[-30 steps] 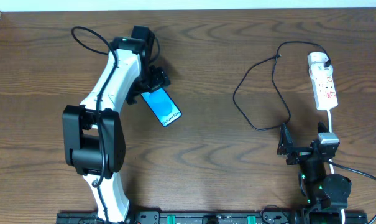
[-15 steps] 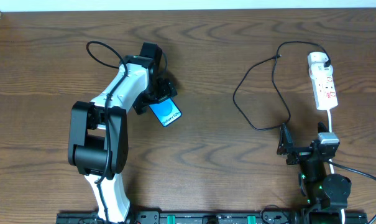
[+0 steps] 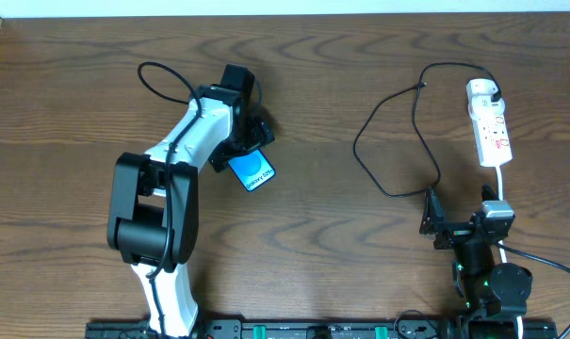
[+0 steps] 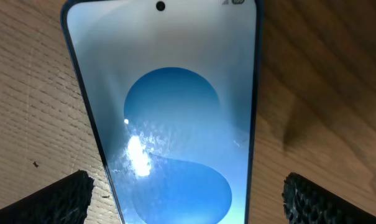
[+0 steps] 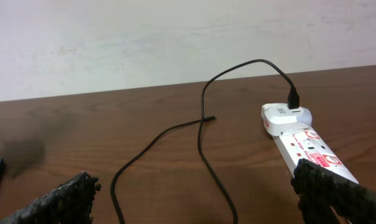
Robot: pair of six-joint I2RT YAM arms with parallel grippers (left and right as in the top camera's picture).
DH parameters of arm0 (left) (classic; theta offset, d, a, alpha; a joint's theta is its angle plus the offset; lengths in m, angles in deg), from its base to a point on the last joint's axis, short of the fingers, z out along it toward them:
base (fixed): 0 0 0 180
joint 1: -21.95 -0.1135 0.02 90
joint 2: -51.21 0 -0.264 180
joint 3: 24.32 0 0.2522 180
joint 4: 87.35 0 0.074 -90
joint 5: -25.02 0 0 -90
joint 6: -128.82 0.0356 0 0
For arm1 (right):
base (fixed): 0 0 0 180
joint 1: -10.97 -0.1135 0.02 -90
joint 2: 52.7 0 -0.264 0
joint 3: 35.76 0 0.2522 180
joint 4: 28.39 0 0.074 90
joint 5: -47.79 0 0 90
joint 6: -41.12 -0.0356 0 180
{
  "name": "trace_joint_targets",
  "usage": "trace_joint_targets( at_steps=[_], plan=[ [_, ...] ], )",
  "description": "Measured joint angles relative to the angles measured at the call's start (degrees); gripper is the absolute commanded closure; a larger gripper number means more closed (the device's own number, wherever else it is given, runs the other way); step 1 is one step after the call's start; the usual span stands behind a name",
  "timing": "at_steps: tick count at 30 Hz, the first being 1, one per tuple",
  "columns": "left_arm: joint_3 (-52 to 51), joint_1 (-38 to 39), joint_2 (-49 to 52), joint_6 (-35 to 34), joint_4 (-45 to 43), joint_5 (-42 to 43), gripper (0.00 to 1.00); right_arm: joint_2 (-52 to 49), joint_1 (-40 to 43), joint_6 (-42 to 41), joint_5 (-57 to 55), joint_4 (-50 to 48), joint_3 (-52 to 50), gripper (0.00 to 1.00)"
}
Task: Plug charger to phone and switch on socket
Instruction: 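Lower the left gripper and grasp the phone's bottom edge, then lift the phone with the left gripper and tilt it upright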
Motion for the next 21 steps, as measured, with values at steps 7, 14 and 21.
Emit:
trace_joint_targets(
  at_steps=[7, 14, 21],
  plan=[
    [0.0, 0.1, 2.5, -2.0, -0.1, -1.2, 0.02, 0.0, 0.0, 0.0, 0.0, 0.0, 0.0, 0.01],
    [0.0, 0.1, 2.7, -4.7, -0.2, -1.8, 0.02, 0.0, 0.0, 0.0, 0.0, 0.0, 0.0, 0.01],
    [0.1, 0.0, 2.7, -6.4, 0.0, -0.9, 0.17, 0.0, 0.0, 0.0, 0.0, 0.0, 0.0, 0.01]
  ],
)
